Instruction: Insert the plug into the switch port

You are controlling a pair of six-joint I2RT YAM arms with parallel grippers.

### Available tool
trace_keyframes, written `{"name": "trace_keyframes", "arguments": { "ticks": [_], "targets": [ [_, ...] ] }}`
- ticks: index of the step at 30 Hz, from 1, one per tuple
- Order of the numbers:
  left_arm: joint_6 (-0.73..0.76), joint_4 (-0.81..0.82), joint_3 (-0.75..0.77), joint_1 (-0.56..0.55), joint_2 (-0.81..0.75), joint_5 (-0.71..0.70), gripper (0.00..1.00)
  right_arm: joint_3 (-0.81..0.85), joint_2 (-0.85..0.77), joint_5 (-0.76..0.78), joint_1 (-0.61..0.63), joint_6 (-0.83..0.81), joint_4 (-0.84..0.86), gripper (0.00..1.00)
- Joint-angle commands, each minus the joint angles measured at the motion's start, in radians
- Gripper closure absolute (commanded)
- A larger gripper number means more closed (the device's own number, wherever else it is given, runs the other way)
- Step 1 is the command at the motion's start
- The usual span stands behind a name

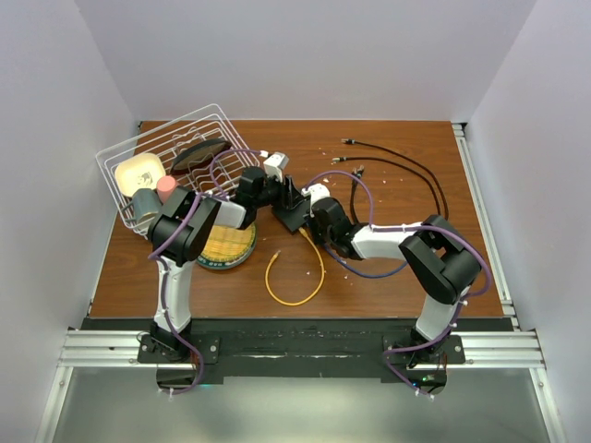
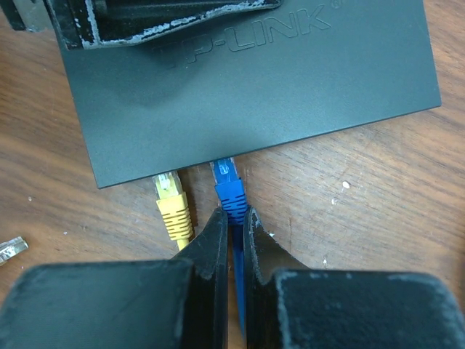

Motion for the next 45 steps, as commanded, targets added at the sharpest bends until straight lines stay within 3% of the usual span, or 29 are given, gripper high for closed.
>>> {"name": "trace_keyframes", "arguments": {
  "ticks": [1, 7, 14, 22, 27, 39, 45],
  "targets": [
    [-0.112, -0.383, -0.073, -0.296, 0.031, 0.578, 0.73, 0.114, -0.012, 0.006, -0.039, 0.026, 0.589, 1.0],
    [-0.105, -0.401, -0.05, -0.249, 0.047, 0.507, 0.63, -0.012, -0.058, -0.035, -0.041, 0.046, 0.563, 1.0],
    [-0.098, -0.424, -0.044, -0.109, 0.024, 0.432, 0.51, -0.11, -0.088, -0.083, -0.039, 0.066, 0.497, 1.0],
    [-0.097, -0.461, -0.035, -0.034, -0.016, 0.288, 0.18, -0.173, -0.134, -0.103, -0.038, 0.109, 0.438, 1.0],
    [-0.097, -0.488, -0.01, 0.006, -0.035, 0.225, 0.14, -0.208, -0.158, -0.098, -0.036, 0.134, 0.383, 0.97],
    [-0.086, -0.554, 0.056, 0.046, -0.07, 0.139, 0.13, -0.281, -0.254, -0.074, -0.035, 0.181, 0.239, 0.6],
    [-0.079, -0.557, 0.073, 0.053, -0.096, 0.13, 0.12, -0.303, -0.324, -0.052, -0.033, 0.184, 0.193, 0.48]
  ]
}}
